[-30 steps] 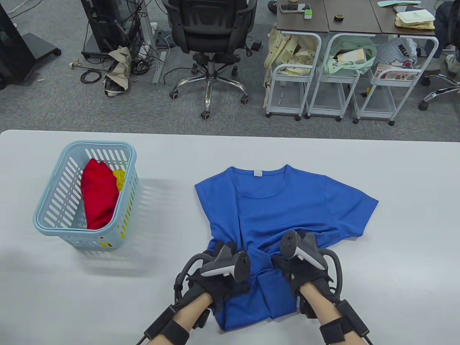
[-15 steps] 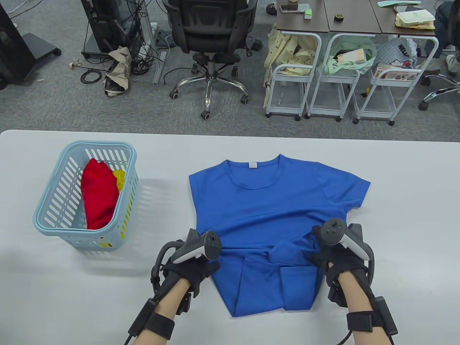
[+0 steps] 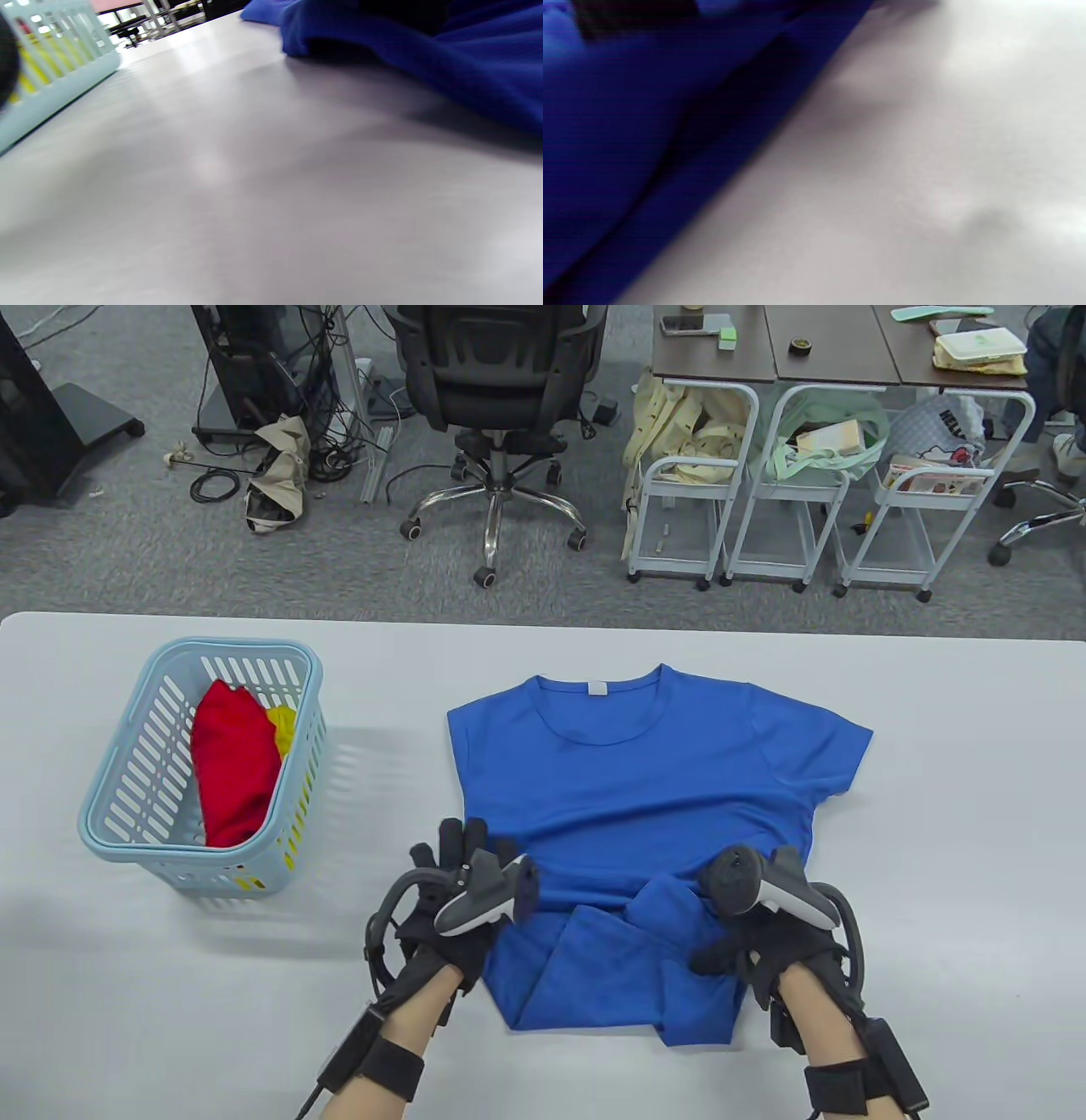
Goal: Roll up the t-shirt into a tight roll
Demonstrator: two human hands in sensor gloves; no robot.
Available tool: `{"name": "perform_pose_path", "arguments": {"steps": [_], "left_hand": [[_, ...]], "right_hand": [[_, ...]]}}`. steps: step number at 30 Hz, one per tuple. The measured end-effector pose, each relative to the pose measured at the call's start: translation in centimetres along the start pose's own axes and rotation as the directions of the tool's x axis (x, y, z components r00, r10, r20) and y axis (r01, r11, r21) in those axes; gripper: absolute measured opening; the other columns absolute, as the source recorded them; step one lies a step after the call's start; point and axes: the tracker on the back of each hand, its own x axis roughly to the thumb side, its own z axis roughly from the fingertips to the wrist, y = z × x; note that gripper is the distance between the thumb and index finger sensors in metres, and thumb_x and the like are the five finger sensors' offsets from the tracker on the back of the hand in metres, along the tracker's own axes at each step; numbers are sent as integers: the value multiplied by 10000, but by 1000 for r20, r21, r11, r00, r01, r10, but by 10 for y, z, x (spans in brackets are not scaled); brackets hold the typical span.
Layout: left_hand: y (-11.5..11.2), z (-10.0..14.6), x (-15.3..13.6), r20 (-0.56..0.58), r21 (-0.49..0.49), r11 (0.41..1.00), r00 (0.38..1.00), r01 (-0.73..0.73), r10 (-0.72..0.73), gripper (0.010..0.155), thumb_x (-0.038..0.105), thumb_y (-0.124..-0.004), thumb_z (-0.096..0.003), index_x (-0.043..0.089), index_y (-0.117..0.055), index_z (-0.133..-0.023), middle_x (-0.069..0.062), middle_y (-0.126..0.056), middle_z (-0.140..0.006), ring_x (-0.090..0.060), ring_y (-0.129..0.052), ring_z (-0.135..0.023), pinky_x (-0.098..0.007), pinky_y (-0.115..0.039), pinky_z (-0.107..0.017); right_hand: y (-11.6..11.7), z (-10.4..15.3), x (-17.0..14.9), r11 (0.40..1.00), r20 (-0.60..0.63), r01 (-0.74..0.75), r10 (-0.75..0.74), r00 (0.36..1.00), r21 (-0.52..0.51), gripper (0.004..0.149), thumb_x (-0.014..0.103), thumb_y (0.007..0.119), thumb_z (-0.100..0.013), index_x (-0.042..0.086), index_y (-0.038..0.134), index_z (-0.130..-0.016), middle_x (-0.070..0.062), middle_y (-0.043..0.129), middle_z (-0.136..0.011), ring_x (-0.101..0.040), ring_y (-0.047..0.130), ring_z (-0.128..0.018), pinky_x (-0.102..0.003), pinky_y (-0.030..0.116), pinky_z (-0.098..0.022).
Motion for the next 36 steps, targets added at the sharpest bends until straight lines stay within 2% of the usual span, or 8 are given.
{"name": "perform_pose_path", "arguments": {"steps": [4, 8, 12, 20, 25, 27, 33, 36], "left_hand": [[16, 25, 11, 52, 85, 996, 998, -31, 27, 735, 506, -630, -605, 275, -268, -1202, -174, -176, -1273, -472, -266, -1134, -645, -400, -783], [14, 36, 65, 246, 75, 994, 967, -79, 58, 603, 486, -630, -611, 361, -457, -1174, -103, -566, -1211, -270, -770, -911, -457, -688, -694], [-2, 28, 79, 258, 67, 984, 949, 168, -180, 661, 560, -438, -604, 345, -233, -1195, -111, -320, -1284, -319, -603, -1040, -558, -564, -770], [-5, 4, 4, 265, -178, 963, 932, -204, 246, 722, 453, -700, -574, 365, -302, -1170, -82, -200, -1273, -351, -322, -1165, -645, -424, -785], [19, 25, 19, 313, 9, 983, 934, -185, 173, 625, 391, -689, -607, 356, -420, -1170, -113, -350, -1279, -369, -532, -1122, -575, -555, -770], [23, 29, 33, 332, 38, 979, 926, -201, 177, 592, 493, -554, -627, 357, -411, -1185, -126, -459, -1262, -319, -690, -1012, -481, -653, -725], [-9, 15, 59, 260, -89, 995, 965, 39, -15, 724, 639, -370, -583, 329, -116, -1185, -127, -101, -1275, -379, -293, -1139, -595, -461, -790], [-7, 11, 45, 228, -149, 987, 969, -64, 97, 735, 639, -456, -588, 344, -146, -1185, -103, -110, -1278, -382, -267, -1163, -626, -441, -793]], "right_hand": [[-8, 2, -8, 988, 28, 150, -149, 988, -42, 837, 515, 733, -528, 224, 252, -1148, -137, 237, -1187, -445, 232, -1097, -603, 388, -737], [-8, 6, 5, 978, -133, 76, -103, 986, -192, 688, 495, 644, -584, 219, 376, -1154, -133, 399, -1190, -447, 419, -1098, -588, 460, -728], [1, -1, 7, 985, -240, -115, 82, 967, -125, 823, 553, 690, -510, 218, 301, -1153, -124, 281, -1196, -448, 319, -1108, -611, 393, -733], [-16, 11, -43, 978, -510, -112, 7, 860, -176, 912, 476, 850, -459, 156, 345, -1148, -185, 319, -1180, -493, 353, -1087, -630, 407, -718], [-23, 19, 2, 962, -203, -32, -25, 979, -272, 748, 444, 742, -546, 223, 360, -1150, -167, 321, -1189, -468, 411, -1090, -602, 442, -724], [-16, 17, 29, 967, -128, -24, -9, 992, -255, 761, 552, 662, -561, 218, 340, -1163, -163, 318, -1197, -462, 421, -1093, -594, 451, -725], [16, -12, 63, 945, -263, -302, 262, 929, -125, 927, 690, 552, -481, 191, 161, -1157, -179, 153, -1186, -484, 311, -1096, -621, 383, -727], [4, -3, 39, 974, -276, -173, 127, 953, -147, 971, 634, 708, -473, 190, 176, -1154, -177, 142, -1182, -485, 292, -1096, -630, 368, -725]]}}
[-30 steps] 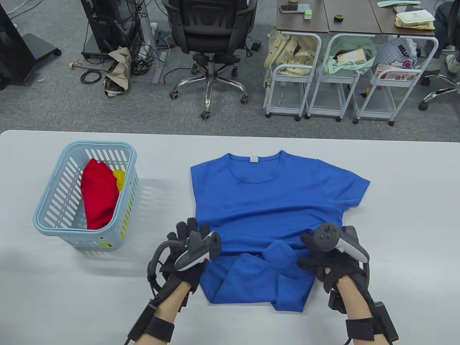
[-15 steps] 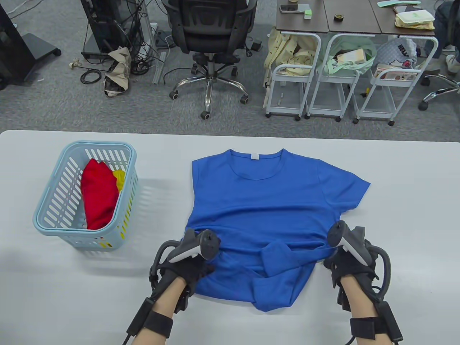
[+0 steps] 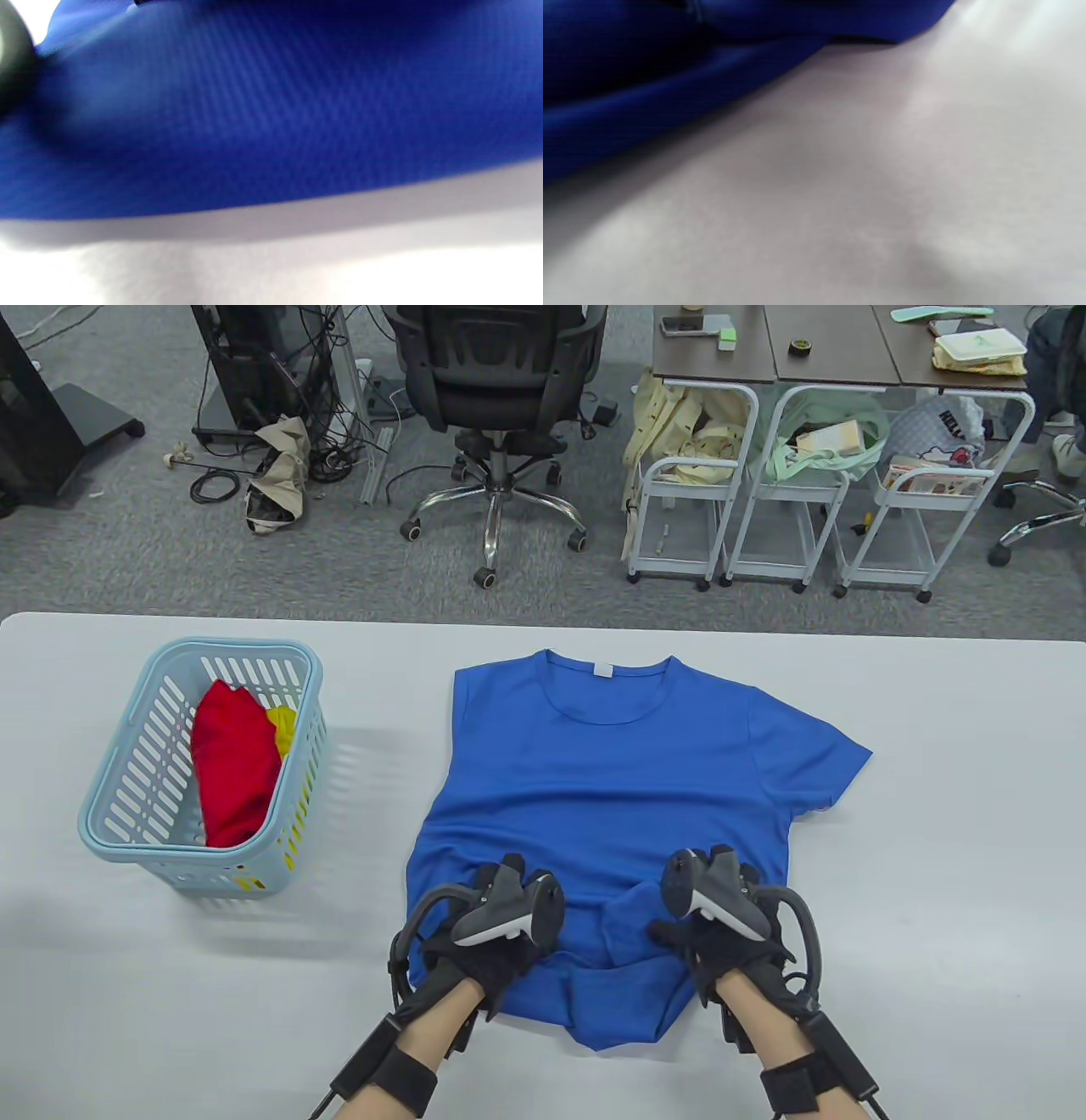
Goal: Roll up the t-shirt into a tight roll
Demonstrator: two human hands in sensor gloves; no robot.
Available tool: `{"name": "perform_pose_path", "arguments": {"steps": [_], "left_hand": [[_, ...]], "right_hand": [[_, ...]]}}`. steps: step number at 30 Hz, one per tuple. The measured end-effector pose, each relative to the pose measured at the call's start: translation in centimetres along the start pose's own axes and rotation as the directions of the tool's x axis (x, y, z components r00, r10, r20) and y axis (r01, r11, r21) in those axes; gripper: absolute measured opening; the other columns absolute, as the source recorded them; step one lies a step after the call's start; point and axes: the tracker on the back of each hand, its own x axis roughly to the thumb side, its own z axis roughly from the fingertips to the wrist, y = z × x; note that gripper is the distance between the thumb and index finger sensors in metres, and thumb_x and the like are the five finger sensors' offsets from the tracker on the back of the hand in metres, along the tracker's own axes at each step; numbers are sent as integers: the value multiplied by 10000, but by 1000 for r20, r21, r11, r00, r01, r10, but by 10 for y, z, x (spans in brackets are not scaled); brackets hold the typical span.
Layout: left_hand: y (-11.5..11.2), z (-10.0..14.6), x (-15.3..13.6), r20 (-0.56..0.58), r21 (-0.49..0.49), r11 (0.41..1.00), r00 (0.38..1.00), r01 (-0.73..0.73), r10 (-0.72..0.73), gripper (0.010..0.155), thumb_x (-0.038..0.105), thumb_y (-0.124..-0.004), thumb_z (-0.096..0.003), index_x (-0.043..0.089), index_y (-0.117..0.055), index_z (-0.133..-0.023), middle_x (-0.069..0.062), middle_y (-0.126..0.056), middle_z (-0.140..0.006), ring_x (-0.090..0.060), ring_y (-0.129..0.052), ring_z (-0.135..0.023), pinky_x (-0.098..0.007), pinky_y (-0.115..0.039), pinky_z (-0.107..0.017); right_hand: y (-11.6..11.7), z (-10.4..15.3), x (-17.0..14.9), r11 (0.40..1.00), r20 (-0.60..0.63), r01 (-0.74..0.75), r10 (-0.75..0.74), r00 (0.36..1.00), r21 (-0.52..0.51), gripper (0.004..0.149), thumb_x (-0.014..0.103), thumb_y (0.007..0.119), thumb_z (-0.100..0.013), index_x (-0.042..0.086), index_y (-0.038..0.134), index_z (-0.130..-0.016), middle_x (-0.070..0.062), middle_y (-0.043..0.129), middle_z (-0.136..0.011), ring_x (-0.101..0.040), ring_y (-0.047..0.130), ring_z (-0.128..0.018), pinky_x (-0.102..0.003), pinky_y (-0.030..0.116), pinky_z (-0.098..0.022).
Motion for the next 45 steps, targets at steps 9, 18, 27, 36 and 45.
{"name": "perform_pose_path", "arguments": {"steps": [9, 18, 27, 36, 45], "left_hand": [[9, 12, -34, -94, -88, 994, 994, -63, 54, 726, 518, -609, -611, 292, -233, -1189, -176, -211, -1262, -447, -393, -1139, -571, -608, -763], [12, 7, -10, -44, 167, 986, 999, -7, 14, 600, 548, -542, -612, 350, -479, -1175, -136, -524, -1254, -386, -694, -1054, -506, -691, -725], [-3, 9, -14, 206, -211, 976, 974, -53, 98, 1082, 646, -808, -443, 312, -60, -1150, -152, 53, -1184, -491, -52, -1061, -645, -238, -771], [29, 32, -21, 189, 72, 976, 964, -206, 189, 785, 394, -801, -554, 269, -359, -1191, -175, -269, -1275, -431, -502, -1125, -592, -563, -770], [2, 7, -6, 115, -47, 999, 993, -6, 11, 915, 669, -616, -528, 262, -132, -1190, -170, -68, -1249, -398, -242, -1130, -672, -368, -787]], "right_hand": [[-7, -6, -116, 993, -316, 42, -4, 949, 112, 962, 428, 918, -421, 133, 353, -1141, -200, 253, -1172, -497, 310, -1082, -645, 365, -711], [-17, 5, -16, 976, 398, 212, -214, 892, 49, 567, 378, 608, -590, 280, 468, -1131, -91, 341, -1209, -420, 364, -1127, -614, 392, -743], [6, -22, -53, 967, 125, 58, -92, 988, 247, 1058, 613, 853, -385, 303, 141, -1103, -122, 26, -1132, -466, 48, -1054, -646, 275, -729], [-23, 1, -72, 993, 84, 116, -117, 990, 18, 695, 400, 782, -524, 284, 452, -1125, -124, 212, -1190, -460, 283, -1112, -630, 364, -735], [-4, -5, -47, 999, 172, 16, -23, 985, 39, 730, 443, 897, -441, 306, 543, -1064, -70, 371, -1198, -382, 488, -1099, -590, 467, -732]]}}
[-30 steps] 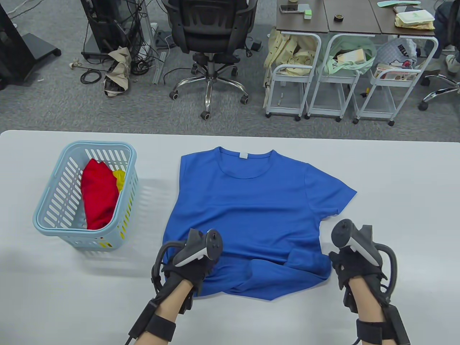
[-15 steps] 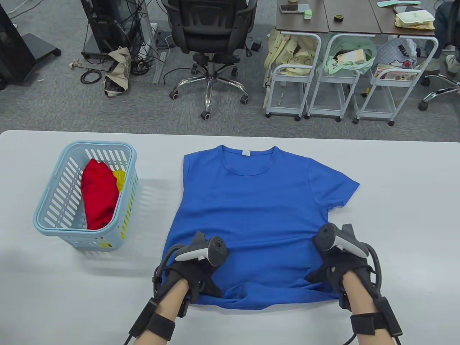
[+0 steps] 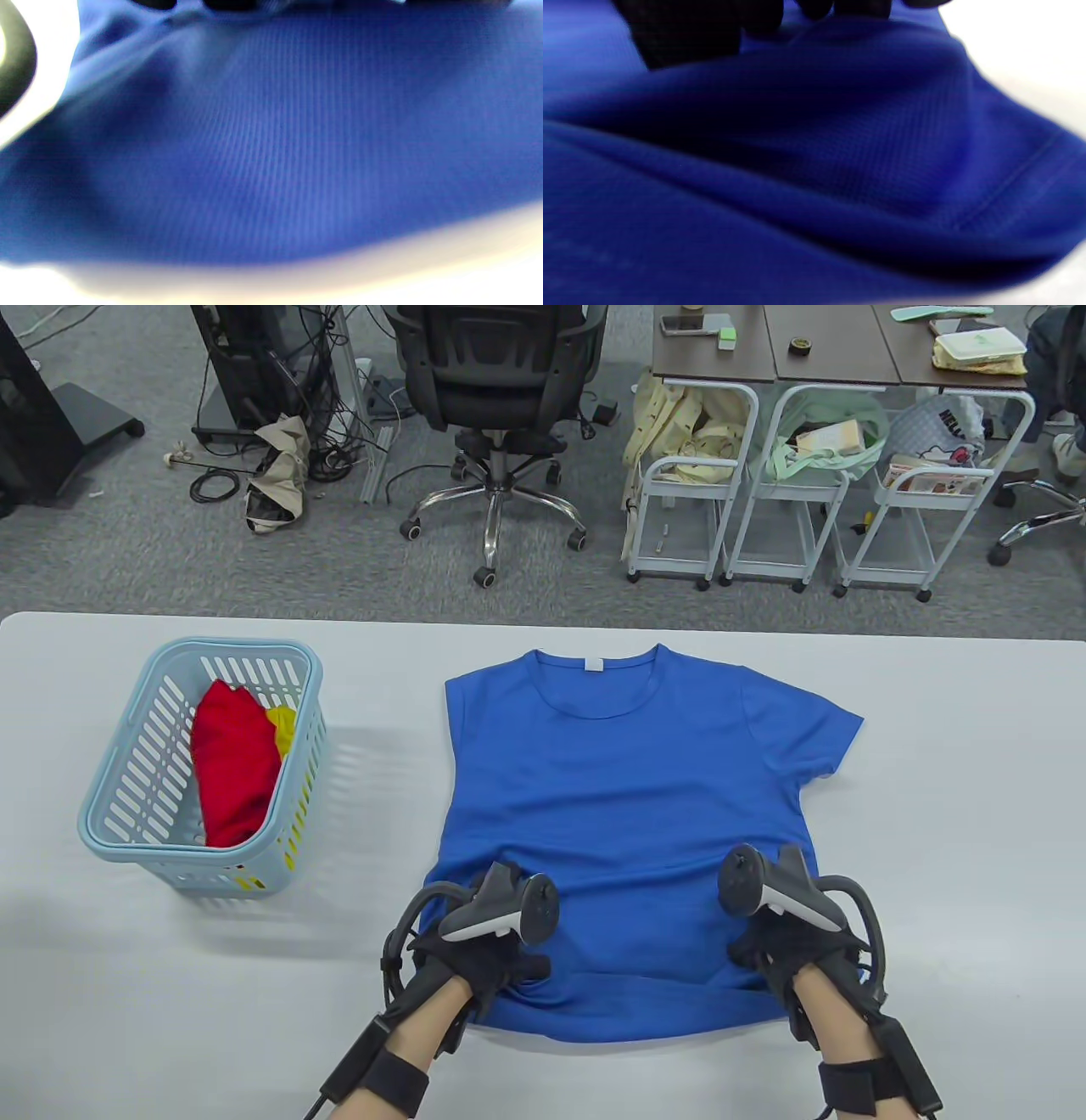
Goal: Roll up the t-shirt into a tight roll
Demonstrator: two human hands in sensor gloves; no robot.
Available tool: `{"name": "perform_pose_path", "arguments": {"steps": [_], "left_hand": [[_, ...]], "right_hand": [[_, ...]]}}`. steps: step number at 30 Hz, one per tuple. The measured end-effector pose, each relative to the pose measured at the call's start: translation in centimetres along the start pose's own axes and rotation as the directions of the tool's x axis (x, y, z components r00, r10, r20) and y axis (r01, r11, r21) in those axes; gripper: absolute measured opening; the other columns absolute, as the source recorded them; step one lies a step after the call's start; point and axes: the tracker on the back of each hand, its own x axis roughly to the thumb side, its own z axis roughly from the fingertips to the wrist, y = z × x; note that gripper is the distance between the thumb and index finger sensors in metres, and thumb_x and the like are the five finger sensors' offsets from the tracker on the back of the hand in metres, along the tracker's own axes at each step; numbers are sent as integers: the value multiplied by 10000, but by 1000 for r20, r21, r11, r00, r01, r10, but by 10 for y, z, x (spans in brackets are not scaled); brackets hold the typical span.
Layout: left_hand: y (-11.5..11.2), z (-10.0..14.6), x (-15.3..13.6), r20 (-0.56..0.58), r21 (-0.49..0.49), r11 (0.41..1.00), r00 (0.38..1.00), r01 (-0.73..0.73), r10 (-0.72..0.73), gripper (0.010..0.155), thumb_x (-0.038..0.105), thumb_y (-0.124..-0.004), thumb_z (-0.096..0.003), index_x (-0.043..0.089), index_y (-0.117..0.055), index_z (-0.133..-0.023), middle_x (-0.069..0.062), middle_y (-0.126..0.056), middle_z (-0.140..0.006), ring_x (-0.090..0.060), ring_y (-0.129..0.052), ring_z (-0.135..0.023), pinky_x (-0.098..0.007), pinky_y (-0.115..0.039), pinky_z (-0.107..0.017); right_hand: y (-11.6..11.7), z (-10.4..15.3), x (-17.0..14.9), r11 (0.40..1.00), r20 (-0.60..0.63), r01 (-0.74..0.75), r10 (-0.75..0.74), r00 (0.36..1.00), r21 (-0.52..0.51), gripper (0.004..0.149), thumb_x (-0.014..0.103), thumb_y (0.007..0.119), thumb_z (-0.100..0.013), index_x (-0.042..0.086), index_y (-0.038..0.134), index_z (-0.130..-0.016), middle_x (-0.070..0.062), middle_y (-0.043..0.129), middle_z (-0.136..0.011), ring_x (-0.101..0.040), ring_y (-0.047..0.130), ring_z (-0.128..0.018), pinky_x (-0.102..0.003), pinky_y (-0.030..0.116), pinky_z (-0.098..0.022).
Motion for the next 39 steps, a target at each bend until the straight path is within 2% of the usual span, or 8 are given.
{"name": "perform_pose_path", "arguments": {"steps": [4, 7, 15, 19, 23, 28, 35, 39], "left_hand": [[5, 3, -33, -36, 52, 990, 990, -134, 136, 910, 534, -718, -552, 202, -150, -1180, -179, -10, -1224, -442, -164, -1123, -661, -329, -786], [15, 18, -32, -171, 138, 987, 984, 81, -57, 871, 417, -765, -573, 183, -190, -1184, -210, -61, -1228, -469, -203, -1123, -662, -383, -786], [7, 8, 24, 63, 139, 987, 994, 78, -88, 717, 486, -765, -551, 256, -473, -1164, -105, -476, -1251, -299, -659, -1056, -548, -636, -755], [2, 12, 13, 94, -145, 987, 994, 62, -49, 1057, 638, -822, -444, 280, -160, -1186, -135, -68, -1249, -430, -222, -1146, -684, -417, -780], [8, 15, 0, 169, -126, 991, 983, -51, 72, 1086, 678, -840, -385, 282, -224, -1187, -159, -114, -1248, -455, -228, -1134, -687, -405, -772], [11, 15, -19, -17, -40, 926, 927, -374, 374, 641, 493, -472, -630, 252, -308, -1200, -95, -276, -1275, -368, -340, -1147, -586, -484, -783], [3, 4, 5, -135, 11, 999, 990, 40, -39, 762, 569, -538, -601, 233, -193, -1192, -146, -182, -1260, -372, -364, -1120, -539, -553, -774], [3, 5, 9, -62, -62, 997, 997, -43, 39, 821, 523, -608, -600, 196, -114, -1169, -197, -116, -1229, -446, -274, -1117, -571, -455, -800]], "right_hand": [[12, -4, -11, 980, 55, 48, -59, 997, 191, 1092, 519, 963, -341, 289, 242, -1129, -103, 106, -1165, -420, 152, -1101, -631, 320, -742], [15, -5, -6, 974, 86, 29, -49, 995, 224, 1203, 585, 964, -282, 272, 144, -1104, -135, 18, -1114, -449, 67, -1048, -637, 281, -728], [-13, 12, 1, 996, 113, 84, -80, 990, -35, 460, 338, 881, -475, 268, 799, -922, -78, 611, -1112, -362, 665, -1008, -551, 569, -688], [4, 3, 5, 992, 49, -62, 57, 997, 107, 909, 420, 955, -381, 286, 442, -1119, -75, 334, -1192, -376, 425, -1109, -601, 439, -732], [12, -7, -18, 982, -40, 22, -15, 999, 187, 1132, 531, 956, -318, 276, 191, -1112, -125, 90, -1141, -430, 156, -1086, -634, 301, -731], [5, 1, -42, 984, -128, 99, -81, 989, 146, 968, 455, 914, -395, 300, 287, -1115, -132, 156, -1154, -441, 159, -1079, -630, 306, -729], [-3, 10, -73, 993, -338, 23, 16, 941, 113, 992, 353, 961, -371, 277, 297, -1104, -146, 176, -1148, -449, 199, -1078, -638, 321, -720], [-17, 17, -44, 994, -132, 110, -110, 985, -6, 828, 368, 831, -488, 277, 309, -1124, -145, 149, -1163, -453, 183, -1088, -627, 310, -734]]}}
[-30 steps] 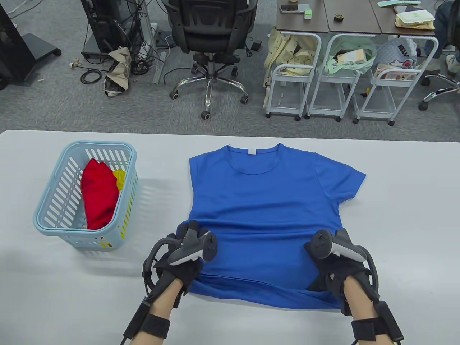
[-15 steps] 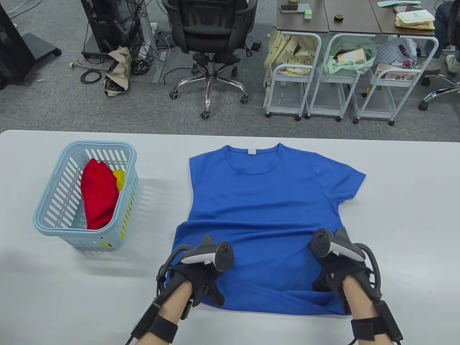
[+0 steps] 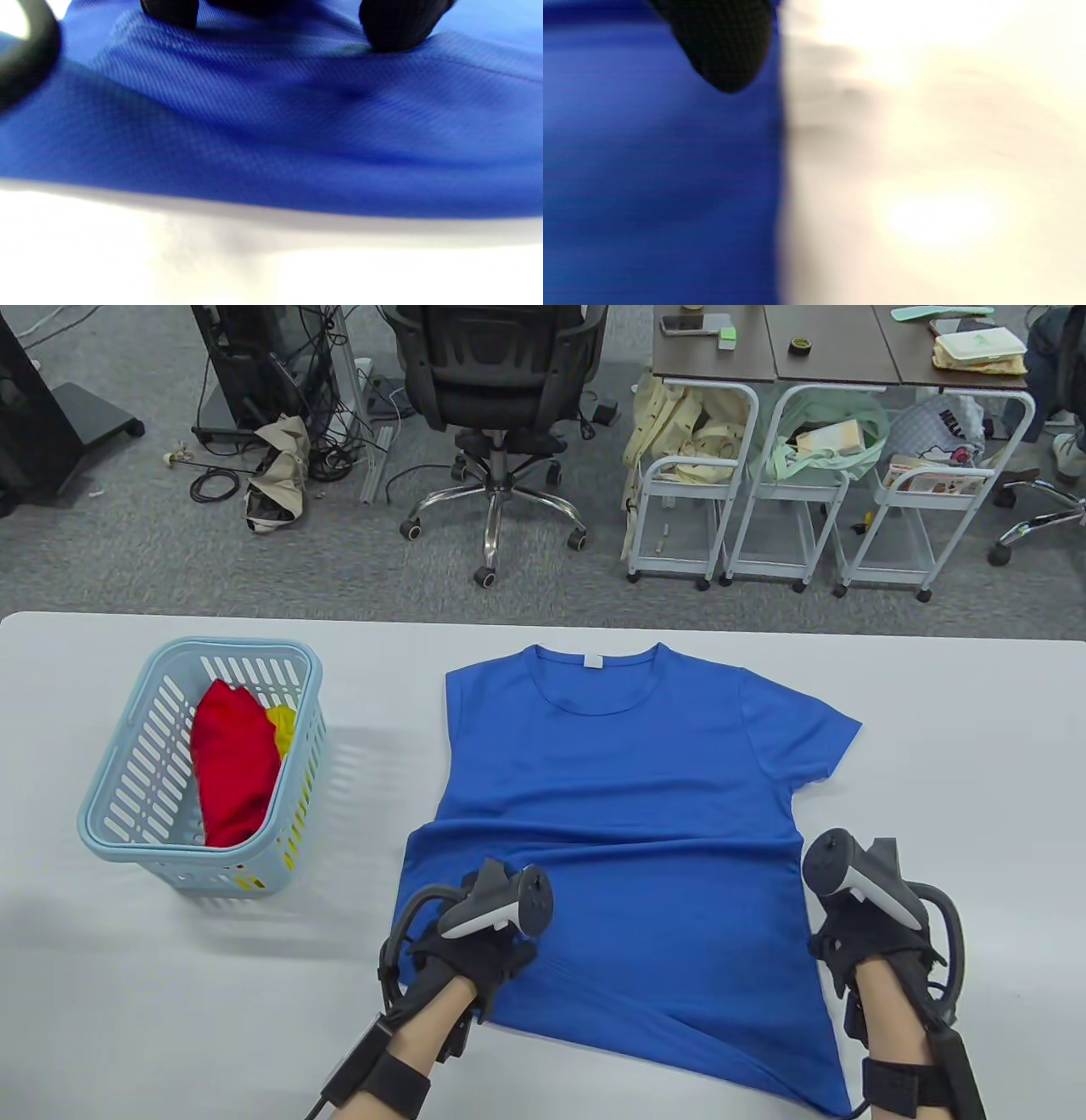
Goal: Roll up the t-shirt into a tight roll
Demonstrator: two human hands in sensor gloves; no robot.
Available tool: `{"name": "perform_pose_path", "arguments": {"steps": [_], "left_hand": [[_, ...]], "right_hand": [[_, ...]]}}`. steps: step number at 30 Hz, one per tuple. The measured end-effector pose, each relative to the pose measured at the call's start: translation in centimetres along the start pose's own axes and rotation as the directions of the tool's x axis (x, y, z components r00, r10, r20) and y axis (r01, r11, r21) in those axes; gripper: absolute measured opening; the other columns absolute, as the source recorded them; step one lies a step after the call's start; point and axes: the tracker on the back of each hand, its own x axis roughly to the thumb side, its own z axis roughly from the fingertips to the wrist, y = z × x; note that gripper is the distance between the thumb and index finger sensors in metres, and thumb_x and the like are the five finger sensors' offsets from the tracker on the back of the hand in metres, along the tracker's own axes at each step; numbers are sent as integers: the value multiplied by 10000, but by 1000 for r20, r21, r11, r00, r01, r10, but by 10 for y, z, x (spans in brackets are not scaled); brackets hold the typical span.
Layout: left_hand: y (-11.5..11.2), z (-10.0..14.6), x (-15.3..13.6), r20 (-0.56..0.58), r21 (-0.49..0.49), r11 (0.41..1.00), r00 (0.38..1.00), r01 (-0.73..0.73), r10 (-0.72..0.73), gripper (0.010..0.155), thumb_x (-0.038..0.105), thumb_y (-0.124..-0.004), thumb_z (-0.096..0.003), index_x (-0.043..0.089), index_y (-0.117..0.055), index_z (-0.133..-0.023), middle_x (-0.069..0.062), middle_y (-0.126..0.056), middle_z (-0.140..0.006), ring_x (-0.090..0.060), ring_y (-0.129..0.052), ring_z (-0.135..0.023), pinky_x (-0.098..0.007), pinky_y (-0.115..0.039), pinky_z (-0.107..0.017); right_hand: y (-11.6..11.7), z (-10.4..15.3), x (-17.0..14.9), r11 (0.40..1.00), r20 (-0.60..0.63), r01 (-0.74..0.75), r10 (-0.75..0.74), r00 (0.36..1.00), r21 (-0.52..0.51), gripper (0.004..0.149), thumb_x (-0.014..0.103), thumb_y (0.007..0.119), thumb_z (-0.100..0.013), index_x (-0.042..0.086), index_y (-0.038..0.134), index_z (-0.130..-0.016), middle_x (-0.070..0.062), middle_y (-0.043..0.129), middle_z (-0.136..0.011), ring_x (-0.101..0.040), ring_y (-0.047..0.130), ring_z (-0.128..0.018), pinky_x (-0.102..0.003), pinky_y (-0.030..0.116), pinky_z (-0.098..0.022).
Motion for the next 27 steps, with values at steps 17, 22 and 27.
{"name": "perform_pose_path", "arguments": {"steps": [17, 22, 27], "left_hand": [[20, 22, -73, 103, 110, 952, 956, -287, 276, 700, 377, -743, -584, 299, -373, -1173, -161, -265, -1263, -468, -300, -1128, -648, -437, -775], [11, 7, -29, 134, 260, 958, 987, -119, 87, 556, 346, -746, -580, 274, -584, -1106, -131, -515, -1190, -303, -705, -957, -496, -657, -724], [-4, 11, -6, 162, -57, 994, 983, 96, -86, 1109, 607, -852, -430, 200, -151, -1186, -243, -58, -1208, -453, -277, -1069, -634, -445, -774]], "right_hand": [[20, -17, 14, 998, 51, 0, -4, 999, 62, 783, 392, 791, -507, 274, 326, -1125, -131, 148, -1162, -432, 138, -1086, -615, 242, -740], [27, -7, 54, 995, 217, -5, -16, 976, 96, 795, 446, 781, -504, 273, 328, -1133, -132, 198, -1178, -442, 233, -1100, -613, 307, -742], [40, -19, 53, 986, 151, -29, 4, 989, 163, 861, 489, 745, -500, 301, 168, -1110, -106, 37, -1138, -404, 74, -1072, -607, 276, -745]]}}
